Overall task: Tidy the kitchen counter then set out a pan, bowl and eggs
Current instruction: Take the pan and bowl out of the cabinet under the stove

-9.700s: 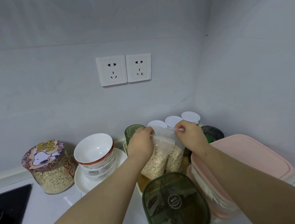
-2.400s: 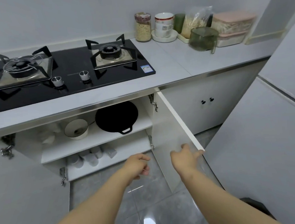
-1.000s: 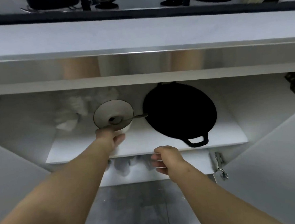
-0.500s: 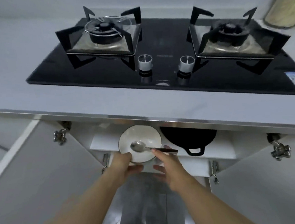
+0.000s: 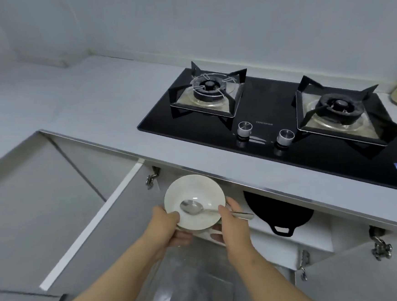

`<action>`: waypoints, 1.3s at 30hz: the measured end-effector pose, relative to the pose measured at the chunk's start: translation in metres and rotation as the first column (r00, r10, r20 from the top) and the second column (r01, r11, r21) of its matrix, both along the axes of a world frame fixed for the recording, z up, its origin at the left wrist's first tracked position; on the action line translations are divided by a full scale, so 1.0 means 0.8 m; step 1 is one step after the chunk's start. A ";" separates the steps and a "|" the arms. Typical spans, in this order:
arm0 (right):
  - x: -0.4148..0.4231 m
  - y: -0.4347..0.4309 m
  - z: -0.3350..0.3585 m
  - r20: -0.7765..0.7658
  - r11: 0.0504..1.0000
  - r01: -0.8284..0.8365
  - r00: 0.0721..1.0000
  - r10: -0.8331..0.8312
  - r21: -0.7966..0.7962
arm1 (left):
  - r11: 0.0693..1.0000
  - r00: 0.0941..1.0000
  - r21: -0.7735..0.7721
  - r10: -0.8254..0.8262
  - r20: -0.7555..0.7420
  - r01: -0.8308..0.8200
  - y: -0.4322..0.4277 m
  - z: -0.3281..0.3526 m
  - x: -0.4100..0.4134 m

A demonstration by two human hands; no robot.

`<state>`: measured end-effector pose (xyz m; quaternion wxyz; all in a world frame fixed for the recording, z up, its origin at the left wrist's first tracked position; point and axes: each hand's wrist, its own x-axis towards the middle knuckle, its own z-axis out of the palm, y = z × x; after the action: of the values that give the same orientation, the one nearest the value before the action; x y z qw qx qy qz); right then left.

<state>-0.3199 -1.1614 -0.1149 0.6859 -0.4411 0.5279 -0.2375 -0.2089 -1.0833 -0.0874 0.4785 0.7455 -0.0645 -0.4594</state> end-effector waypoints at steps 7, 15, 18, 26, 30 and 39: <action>0.082 0.040 0.053 0.044 0.991 -0.080 0.995 0.085 -0.106 | 0.997 0.995 -0.067 0.055 0.080 -0.049 0.053 0.044 0.077; 0.231 0.114 0.108 0.052 0.967 -0.120 0.989 0.135 -0.223 | 0.992 0.986 -0.121 0.061 0.158 -0.042 0.123 0.098 0.232; 0.286 0.145 0.128 0.069 0.973 -0.097 0.991 0.113 -0.208 | 0.995 0.983 -0.105 0.019 0.180 0.000 0.144 0.111 0.297; 0.364 0.156 0.170 0.067 0.962 -0.163 0.981 0.181 -0.217 | 0.991 0.972 -0.128 -0.019 0.233 0.050 0.143 0.131 0.390; 0.395 0.136 0.182 0.087 0.956 -0.183 0.974 0.208 -0.229 | 0.987 0.972 -0.156 0.007 0.236 0.030 0.124 0.147 0.419; 0.478 0.078 0.187 0.169 0.965 -0.199 0.959 0.228 -0.172 | 0.980 0.991 -0.196 0.064 0.116 -0.040 0.068 0.142 0.499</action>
<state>0.0628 -1.0991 0.0348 0.7181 -0.5226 0.3906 -0.2422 0.1906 -1.0289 0.0258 0.5557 0.7237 -0.1183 -0.3918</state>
